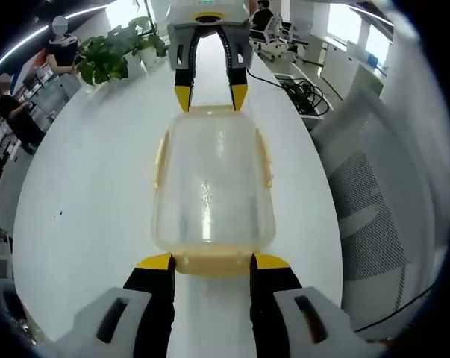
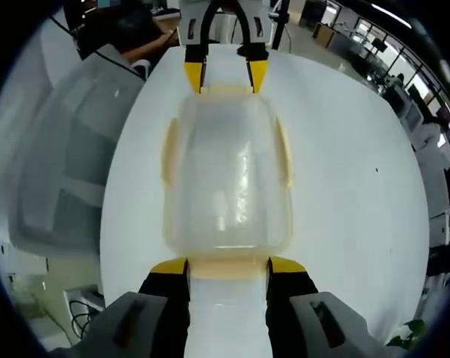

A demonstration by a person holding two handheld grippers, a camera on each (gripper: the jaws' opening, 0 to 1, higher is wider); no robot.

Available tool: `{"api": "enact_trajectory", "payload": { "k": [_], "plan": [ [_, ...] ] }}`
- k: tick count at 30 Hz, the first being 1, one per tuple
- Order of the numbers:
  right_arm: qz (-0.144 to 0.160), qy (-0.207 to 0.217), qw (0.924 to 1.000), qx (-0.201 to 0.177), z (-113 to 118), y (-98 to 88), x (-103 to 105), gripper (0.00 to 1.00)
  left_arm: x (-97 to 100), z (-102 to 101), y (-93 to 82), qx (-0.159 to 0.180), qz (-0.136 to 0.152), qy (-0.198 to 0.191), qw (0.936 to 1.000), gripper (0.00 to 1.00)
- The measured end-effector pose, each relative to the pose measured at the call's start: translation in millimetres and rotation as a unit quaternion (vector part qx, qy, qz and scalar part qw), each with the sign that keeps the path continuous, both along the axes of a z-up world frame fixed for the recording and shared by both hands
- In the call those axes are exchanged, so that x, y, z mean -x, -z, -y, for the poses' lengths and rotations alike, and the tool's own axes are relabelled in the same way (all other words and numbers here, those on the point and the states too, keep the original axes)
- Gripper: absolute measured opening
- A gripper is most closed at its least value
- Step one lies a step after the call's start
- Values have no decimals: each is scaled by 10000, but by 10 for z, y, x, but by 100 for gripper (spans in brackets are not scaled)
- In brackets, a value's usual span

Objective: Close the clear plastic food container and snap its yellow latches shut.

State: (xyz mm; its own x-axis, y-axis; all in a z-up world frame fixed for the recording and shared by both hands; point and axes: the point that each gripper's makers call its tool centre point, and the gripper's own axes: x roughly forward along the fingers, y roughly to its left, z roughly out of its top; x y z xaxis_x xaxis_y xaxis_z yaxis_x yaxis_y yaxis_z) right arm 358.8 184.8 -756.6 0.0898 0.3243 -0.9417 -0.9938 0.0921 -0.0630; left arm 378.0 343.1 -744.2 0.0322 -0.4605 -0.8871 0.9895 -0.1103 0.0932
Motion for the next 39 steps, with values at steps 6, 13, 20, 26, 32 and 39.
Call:
{"api": "enact_trajectory", "payload": {
  "k": [6,13,20,26,32,39],
  "plan": [
    [0,-6,10000,19,91,6,-5,38,-2,97,6,-10,-2,10,10000,38],
    [-33,-14,10000,43,221,23,12,38,31,217,29,6,-52,-10,10000,38],
    [-53,-14,10000,75,313,32,28,38,51,312,47,57,-92,-18,9999,38],
    [-84,12,9999,103,379,67,6,38,39,373,72,86,-114,-13,9999,38],
    [-126,6,9998,136,432,87,10,38,35,435,102,76,-171,-28,9998,38],
    [-235,6,9996,162,477,172,20,38,36,475,165,61,-229,-26,9997,38]
  ]
}}
